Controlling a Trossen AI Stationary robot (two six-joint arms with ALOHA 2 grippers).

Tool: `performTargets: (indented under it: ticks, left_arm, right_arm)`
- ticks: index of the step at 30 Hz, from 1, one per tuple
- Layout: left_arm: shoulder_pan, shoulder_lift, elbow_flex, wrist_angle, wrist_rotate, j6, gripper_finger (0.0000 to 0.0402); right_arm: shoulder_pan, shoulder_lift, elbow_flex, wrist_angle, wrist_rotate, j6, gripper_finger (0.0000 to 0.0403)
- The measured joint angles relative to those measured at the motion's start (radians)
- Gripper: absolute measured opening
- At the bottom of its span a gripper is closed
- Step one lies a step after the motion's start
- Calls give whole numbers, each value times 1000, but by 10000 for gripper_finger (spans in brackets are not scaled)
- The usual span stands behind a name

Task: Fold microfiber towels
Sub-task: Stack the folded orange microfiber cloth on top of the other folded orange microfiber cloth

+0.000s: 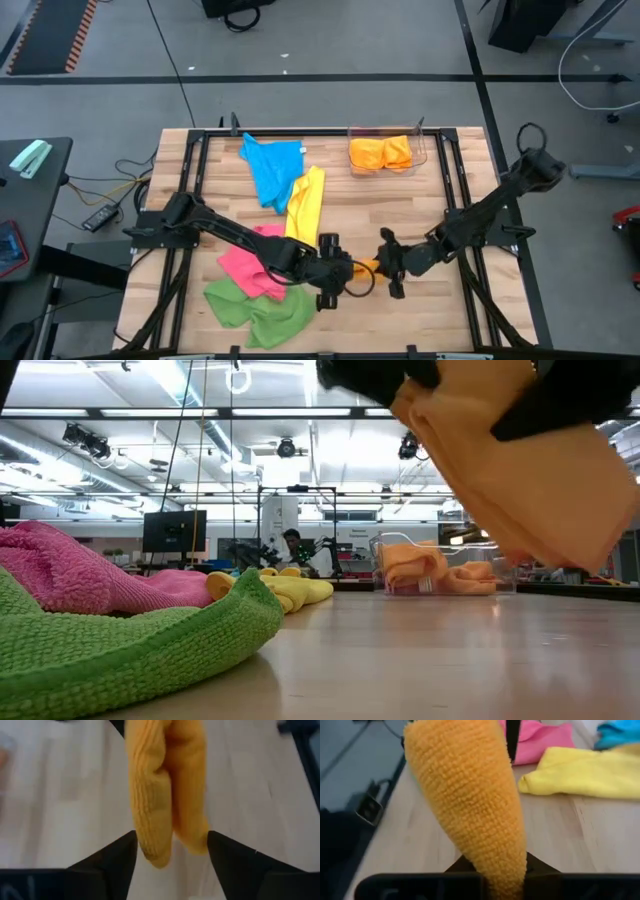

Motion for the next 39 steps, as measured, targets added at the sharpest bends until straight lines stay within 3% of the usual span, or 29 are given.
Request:
performTargets:
  ticks: [4,10,15,21,28,39]
  left_arm:
    - [8,-25,2,46,-56,-17,259]
    - [28,-23,0,126,-60,-14,246]
    - [48,-22,0,130,-59,-12,245]
    - [65,-5,0,167,-49,-12,271]
    - [79,11,0,185,43,-9,305]
    - [83,29,-1,205,3,30,297]
  right_arm:
    - [-9,-65,0,-46,-51,113,26]
    - [-29,-95,0,-119,-79,211,25]
    - [-34,-90,0,-119,-87,219,25]
    - [-58,-90,0,-104,-142,225,32]
    - [-81,-117,0,-123,-151,202,33]
    - [-105,-146,0,-116,-150,211,34]
